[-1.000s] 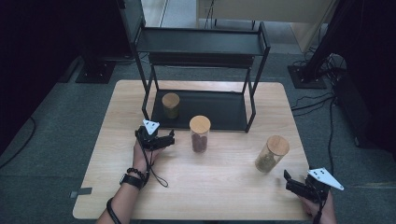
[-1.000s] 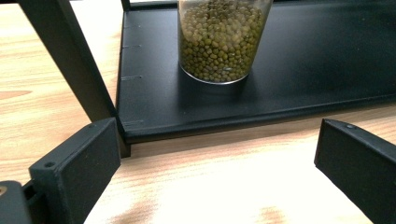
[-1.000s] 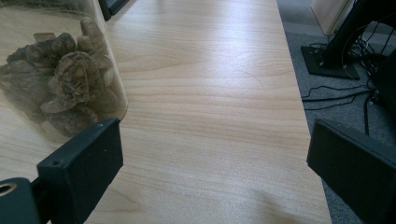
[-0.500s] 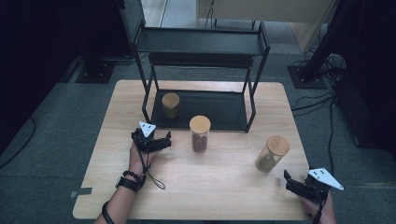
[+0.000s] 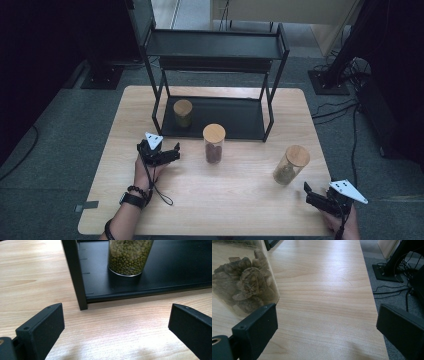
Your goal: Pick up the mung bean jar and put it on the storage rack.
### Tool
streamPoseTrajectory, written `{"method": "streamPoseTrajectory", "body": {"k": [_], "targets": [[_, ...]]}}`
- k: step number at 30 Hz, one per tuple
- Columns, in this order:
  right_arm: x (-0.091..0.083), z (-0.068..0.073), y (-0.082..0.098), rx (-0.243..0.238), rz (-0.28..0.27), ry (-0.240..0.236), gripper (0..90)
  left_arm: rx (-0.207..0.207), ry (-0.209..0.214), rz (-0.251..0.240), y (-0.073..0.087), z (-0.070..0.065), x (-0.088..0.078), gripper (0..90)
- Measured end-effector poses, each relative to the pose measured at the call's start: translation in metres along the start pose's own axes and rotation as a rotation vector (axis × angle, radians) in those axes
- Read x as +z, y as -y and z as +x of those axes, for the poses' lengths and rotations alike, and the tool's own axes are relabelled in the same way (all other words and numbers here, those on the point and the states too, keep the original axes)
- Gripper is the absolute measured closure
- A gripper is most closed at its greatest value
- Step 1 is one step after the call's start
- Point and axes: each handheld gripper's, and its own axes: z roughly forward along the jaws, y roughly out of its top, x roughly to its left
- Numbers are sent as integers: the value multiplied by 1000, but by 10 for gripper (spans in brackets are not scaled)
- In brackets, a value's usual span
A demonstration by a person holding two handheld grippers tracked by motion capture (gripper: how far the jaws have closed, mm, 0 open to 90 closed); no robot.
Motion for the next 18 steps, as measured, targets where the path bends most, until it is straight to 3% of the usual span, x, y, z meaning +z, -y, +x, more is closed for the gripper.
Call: {"method": "streamPoseTrajectory", "body": {"k": [7,11,18], "targets": [[0,0,0,1,0,1,32,4,-1,3,2,4,-4,6],[0,0,0,1,1,2,32,-16,1,-3,4,8,-7,6],[0,0,0,1,0,3,32,5,-4,4,5,8,-9,6]]}}
